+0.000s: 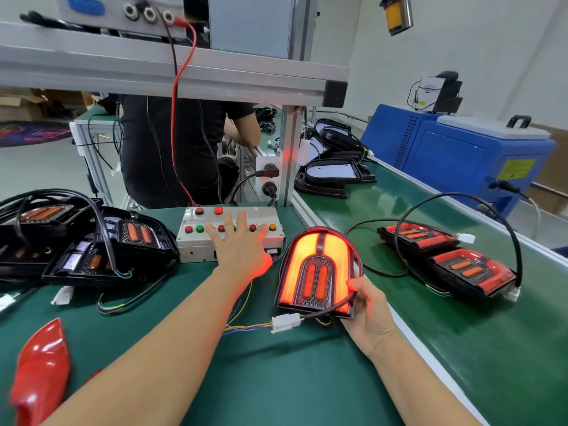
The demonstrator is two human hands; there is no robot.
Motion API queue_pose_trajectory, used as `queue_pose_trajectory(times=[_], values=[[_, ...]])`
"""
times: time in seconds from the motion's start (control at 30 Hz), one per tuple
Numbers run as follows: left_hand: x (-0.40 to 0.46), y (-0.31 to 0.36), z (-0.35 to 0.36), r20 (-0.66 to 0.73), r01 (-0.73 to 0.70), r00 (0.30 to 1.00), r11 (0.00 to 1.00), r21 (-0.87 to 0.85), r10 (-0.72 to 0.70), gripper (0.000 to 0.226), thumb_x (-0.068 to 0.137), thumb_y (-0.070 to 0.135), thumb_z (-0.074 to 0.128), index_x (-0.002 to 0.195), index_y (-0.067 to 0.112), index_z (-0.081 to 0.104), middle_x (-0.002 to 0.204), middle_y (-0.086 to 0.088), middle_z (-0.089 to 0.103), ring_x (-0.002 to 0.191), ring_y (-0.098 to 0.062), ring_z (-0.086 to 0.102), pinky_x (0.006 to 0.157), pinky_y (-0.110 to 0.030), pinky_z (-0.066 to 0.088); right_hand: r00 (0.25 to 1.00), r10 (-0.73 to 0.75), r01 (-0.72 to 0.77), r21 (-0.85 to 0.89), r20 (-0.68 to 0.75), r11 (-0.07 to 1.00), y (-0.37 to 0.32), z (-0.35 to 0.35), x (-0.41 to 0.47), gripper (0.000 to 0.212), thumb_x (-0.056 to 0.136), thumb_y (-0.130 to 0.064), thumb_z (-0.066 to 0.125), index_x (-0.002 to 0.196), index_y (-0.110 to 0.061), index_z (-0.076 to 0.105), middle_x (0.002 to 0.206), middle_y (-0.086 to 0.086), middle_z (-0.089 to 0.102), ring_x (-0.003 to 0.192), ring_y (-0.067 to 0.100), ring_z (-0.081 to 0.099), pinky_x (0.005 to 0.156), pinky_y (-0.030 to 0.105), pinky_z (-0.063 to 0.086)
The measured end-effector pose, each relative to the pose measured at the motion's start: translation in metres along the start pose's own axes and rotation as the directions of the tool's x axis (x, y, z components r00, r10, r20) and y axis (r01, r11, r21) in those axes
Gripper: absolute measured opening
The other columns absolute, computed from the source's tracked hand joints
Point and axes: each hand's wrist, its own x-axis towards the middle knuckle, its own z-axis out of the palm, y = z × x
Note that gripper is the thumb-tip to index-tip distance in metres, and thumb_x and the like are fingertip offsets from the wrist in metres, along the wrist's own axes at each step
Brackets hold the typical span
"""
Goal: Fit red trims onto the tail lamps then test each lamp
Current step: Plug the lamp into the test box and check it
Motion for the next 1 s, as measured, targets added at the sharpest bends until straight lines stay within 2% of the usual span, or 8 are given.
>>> queue_pose_trajectory(times=[0.27, 0.5, 0.6, 0.77, 0.87, 0.93, 0.97, 1.0], values=[[-0.023, -0.029, -0.025, 0.094, -0.089, 0.988, 0.952, -0.294, 0.122, 0.056, 0.091, 0.027, 0.045, 0.144, 0.039, 0.031, 0.157, 0.009, 0.015, 0.146, -0.020, -0.001, 0.111, -0.060, -0.009, 0.998, 0.032, -0.036, -0.065, -0.049, 0.997, -0.006, 0.003, 0.000, 0.014, 0.084, -0.010, 0.048, 0.083, -0.010, 0.063, 0.074, 0.008, 0.066, 0.067, 0.021, 0.062, 0.063, 0.032, 0.052], [-0.077, -0.090, -0.050, 0.221, -0.128, 0.846, 0.585, -0.801, 0.486, 0.018, 0.088, 0.041, 0.063, 0.104, 0.047, 0.069, 0.115, 0.036, 0.059, 0.116, 0.016, 0.047, 0.103, -0.014, 0.031, 0.992, 0.094, -0.103, -0.106, -0.083, 0.989, -0.012, 0.007, 0.003, 0.014, 0.087, -0.013, 0.049, 0.095, -0.007, 0.059, 0.095, 0.017, 0.062, 0.084, 0.030, 0.059, 0.086, 0.040, 0.048], [-0.102, -0.099, -0.048, 0.224, -0.190, 0.826, 0.629, -0.754, 0.517, 0.040, 0.070, 0.064, 0.066, 0.109, 0.058, 0.061, 0.119, 0.045, 0.051, 0.122, 0.022, 0.035, 0.101, -0.004, 0.015, 0.991, 0.082, -0.093, -0.111, -0.103, 0.989, -0.011, 0.009, 0.006, 0.015, 0.090, -0.016, 0.050, 0.095, -0.008, 0.062, 0.090, 0.013, 0.069, 0.077, 0.026, 0.066, 0.079, 0.037, 0.052], [-0.122, -0.072, -0.031, 0.004, -0.403, 0.884, 0.766, -0.501, 0.467, 0.054, 0.080, 0.048, 0.067, 0.128, 0.053, 0.044, 0.133, 0.026, 0.048, 0.130, 0.011, 0.030, 0.114, -0.028, -0.008, 0.974, -0.058, 0.000, -0.255, -0.221, 0.967, -0.002, 0.016, 0.008, 0.024, 0.094, -0.025, 0.055, 0.109, -0.008, 0.064, 0.098, 0.007, 0.074, 0.082, 0.018, 0.071, 0.078, 0.035, 0.053], [-0.126, -0.046, -0.022, -0.122, -0.466, 0.883, 0.817, -0.339, 0.453, 0.056, 0.086, 0.043, 0.060, 0.137, 0.043, 0.038, 0.125, 0.019, 0.055, 0.121, 0.000, 0.043, 0.111, -0.022, 0.001, 0.922, -0.251, 0.055, -0.541, -0.296, 0.839, -0.002, 0.020, 0.003, 0.055, 0.091, -0.033, 0.062, 0.139, -0.014, 0.045, 0.135, 0.001, 0.054, 0.116, 0.017, 0.054, 0.101, 0.034, 0.039], [-0.128, -0.031, -0.017, -0.205, -0.476, 0.878, 0.834, -0.280, 0.432, 0.054, 0.088, 0.040, 0.057, 0.138, 0.039, 0.036, 0.120, 0.014, 0.057, 0.110, -0.010, 0.049, 0.108, -0.025, 0.017, 0.893, -0.378, 0.095, -0.719, -0.244, 0.688, -0.003, 0.024, -0.004, 0.060, 0.093, -0.034, 0.059, 0.145, -0.011, 0.038, 0.142, 0.000, 0.048, 0.104, -0.002, 0.035, 0.102, 0.032, 0.035], [-0.129, -0.024, -0.015, -0.235, -0.473, 0.877, 0.838, -0.272, 0.419, 0.054, 0.089, 0.039, 0.055, 0.138, 0.037, 0.035, 0.118, 0.012, 0.058, 0.105, -0.015, 0.051, 0.101, -0.025, 0.025, 0.878, -0.435, 0.111, -0.798, -0.201, 0.592, -0.004, 0.026, -0.007, 0.058, 0.094, -0.033, 0.057, 0.144, -0.009, 0.039, 0.147, 0.004, 0.045, 0.134, 0.030, 0.025, 0.106, 0.036, 0.033], [-0.129, -0.020, -0.014, -0.261, -0.470, 0.876, 0.840, -0.271, 0.406, 0.053, 0.090, 0.038, 0.054, 0.139, 0.035, 0.034, 0.117, 0.011, 0.057, 0.100, -0.019, 0.053, 0.092, -0.025, 0.030, 0.856, -0.498, 0.130, -0.874, -0.139, 0.469, -0.004, 0.028, -0.012, 0.058, 0.094, -0.032, 0.057, 0.144, -0.009, 0.039, 0.149, 0.007, 0.042, 0.132, 0.020, 0.043, 0.110, 0.037, 0.028]])
